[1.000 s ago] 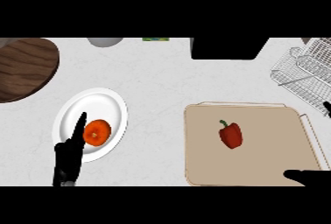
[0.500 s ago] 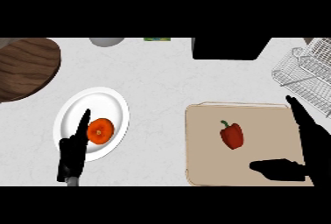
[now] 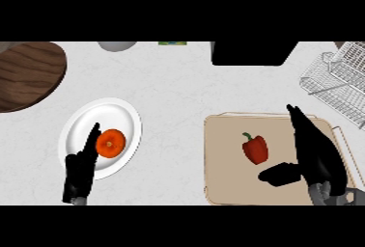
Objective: Pick the bell pepper from the tray and place it in the tiered basket
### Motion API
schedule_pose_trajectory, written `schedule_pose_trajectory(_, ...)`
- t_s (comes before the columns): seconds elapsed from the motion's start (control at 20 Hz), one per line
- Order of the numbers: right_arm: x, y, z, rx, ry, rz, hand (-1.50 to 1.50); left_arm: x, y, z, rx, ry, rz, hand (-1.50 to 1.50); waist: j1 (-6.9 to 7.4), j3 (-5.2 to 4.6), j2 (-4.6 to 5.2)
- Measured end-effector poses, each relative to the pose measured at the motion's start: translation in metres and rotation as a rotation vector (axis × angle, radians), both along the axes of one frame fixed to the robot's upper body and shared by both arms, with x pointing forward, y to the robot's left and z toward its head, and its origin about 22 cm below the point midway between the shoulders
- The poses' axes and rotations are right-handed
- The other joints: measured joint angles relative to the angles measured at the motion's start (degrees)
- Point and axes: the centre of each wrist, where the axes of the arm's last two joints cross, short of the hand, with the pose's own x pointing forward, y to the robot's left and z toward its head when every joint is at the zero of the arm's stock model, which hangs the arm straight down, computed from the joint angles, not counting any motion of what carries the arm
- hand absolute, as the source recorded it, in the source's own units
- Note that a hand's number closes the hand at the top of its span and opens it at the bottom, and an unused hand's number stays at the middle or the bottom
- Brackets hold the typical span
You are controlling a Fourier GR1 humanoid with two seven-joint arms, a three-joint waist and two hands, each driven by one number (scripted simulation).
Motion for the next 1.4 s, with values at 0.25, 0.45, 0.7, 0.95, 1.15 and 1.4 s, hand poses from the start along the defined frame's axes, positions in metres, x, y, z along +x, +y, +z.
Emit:
schedule_pose_trajectory(0.25, 0.010, 0.018, -0.005, 0.017, 0.033, 0.022, -1.50, -0.004, 0.000, -0.003, 0.003, 0.003, 0.005, 0.00, -0.25, 0.06, -0.07)
schedule_pose_trajectory(0.45, 0.019, 0.026, -0.012, 0.015, 0.064, 0.027, -1.50, -0.003, -0.001, -0.002, -0.003, 0.004, 0.003, 0.00, -0.33, 0.06, -0.09)
schedule_pose_trajectory(0.7, 0.032, 0.030, -0.023, -0.008, 0.154, 0.024, -1.50, -0.002, 0.001, 0.000, -0.001, 0.013, 0.008, 0.00, -0.27, -0.01, -0.02)
schedule_pose_trajectory(0.95, 0.038, 0.029, -0.028, -0.014, 0.215, 0.021, -1.50, -0.003, 0.001, -0.001, -0.002, 0.013, 0.003, 0.00, -0.44, 0.00, -0.06)
schedule_pose_trajectory(1.15, 0.046, 0.033, -0.032, -0.009, 0.246, 0.021, -1.50, -0.007, 0.000, -0.002, 0.001, 0.003, 0.001, 0.00, -0.40, 0.03, -0.08)
schedule_pose_trajectory(1.4, 0.051, 0.030, -0.040, -0.008, 0.286, 0.012, -1.50, -0.007, 0.000, 0.000, -0.004, 0.006, 0.002, 0.00, -0.49, 0.02, -0.07)
